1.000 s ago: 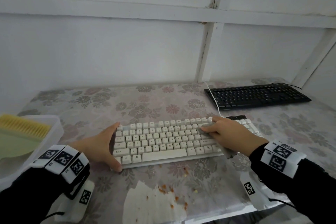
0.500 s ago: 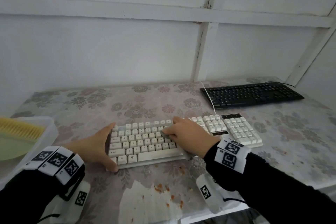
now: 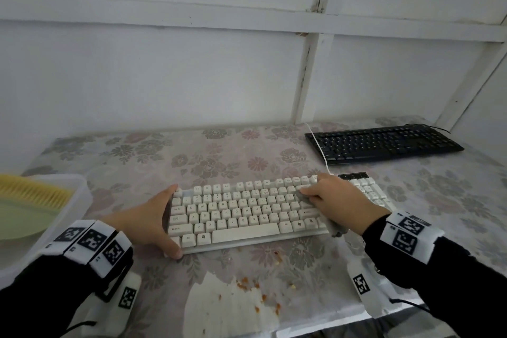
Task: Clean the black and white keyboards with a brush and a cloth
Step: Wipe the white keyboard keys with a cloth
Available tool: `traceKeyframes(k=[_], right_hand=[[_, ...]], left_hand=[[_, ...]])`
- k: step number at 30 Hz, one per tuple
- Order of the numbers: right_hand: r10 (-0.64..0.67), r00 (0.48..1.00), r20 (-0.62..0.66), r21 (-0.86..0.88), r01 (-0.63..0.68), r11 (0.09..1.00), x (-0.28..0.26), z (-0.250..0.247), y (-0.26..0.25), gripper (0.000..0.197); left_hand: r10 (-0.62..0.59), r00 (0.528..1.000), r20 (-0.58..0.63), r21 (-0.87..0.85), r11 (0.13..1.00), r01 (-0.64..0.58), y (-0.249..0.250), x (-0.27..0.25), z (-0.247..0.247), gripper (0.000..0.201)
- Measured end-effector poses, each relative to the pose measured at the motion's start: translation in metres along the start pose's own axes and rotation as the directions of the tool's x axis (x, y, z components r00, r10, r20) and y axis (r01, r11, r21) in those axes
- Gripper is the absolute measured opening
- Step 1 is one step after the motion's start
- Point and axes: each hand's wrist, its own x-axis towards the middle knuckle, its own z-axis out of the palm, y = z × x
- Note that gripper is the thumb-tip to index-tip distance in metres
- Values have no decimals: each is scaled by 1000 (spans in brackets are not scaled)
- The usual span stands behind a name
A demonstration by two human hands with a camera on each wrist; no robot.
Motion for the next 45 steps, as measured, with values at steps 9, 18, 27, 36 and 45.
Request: traceKeyframes(k=[9,18,27,36,45], right_hand=[[112,994,8,7,-112,994,2,-9,1,27],[-175,985,7,86,174,981,23,-5,-74,27],[12,1000,-4,-68,-12,998,-6,-2,-2,21],[112,994,-8,-61,-112,992,-4,-11,21,25],[93,996,11,-61,-92,994,-10,-4,33,25]], left_hand=[[-13,1000,-7,16,1000,13,-1,1,1,174],[-19,1000,-6,27,999,19,-2,1,0,172],[-18,1000,-5,48,999,19,-2,2,0,171],[-10,1000,-11,55,998,11,-1,1,0,174],[-21,1000,-18,34,999,22,-5,3,1,170]])
